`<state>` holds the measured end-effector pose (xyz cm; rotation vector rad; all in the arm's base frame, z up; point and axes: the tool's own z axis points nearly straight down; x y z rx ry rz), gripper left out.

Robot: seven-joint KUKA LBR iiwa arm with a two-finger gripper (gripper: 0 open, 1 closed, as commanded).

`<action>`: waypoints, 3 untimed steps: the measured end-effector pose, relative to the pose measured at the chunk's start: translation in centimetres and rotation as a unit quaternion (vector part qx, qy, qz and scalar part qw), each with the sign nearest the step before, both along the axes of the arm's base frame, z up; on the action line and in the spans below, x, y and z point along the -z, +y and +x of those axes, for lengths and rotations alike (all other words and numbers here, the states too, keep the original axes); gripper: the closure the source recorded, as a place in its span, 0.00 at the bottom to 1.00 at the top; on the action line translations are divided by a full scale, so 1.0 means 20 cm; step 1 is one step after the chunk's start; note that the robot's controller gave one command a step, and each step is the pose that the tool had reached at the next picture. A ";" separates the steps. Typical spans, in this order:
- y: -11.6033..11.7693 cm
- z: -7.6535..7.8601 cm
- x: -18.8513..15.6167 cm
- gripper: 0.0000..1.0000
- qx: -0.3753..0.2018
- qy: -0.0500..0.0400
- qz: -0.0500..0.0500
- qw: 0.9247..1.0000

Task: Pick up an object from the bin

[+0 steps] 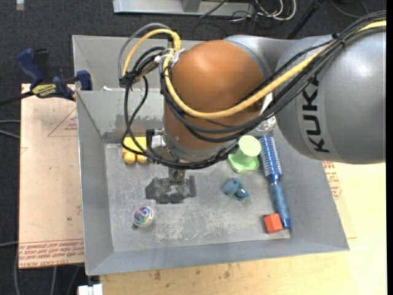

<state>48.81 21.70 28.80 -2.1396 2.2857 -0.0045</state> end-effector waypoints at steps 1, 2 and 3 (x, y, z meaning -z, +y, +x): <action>-0.02 -0.01 0.53 1.00 -0.171 0.006 -0.002 0.985; -0.40 0.10 0.51 1.00 -0.394 0.003 -0.004 0.919; -0.38 0.10 0.51 0.00 -0.395 0.004 -0.003 0.919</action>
Offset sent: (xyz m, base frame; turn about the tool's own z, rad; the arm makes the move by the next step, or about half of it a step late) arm -0.0011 -0.0043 -0.1035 -0.3470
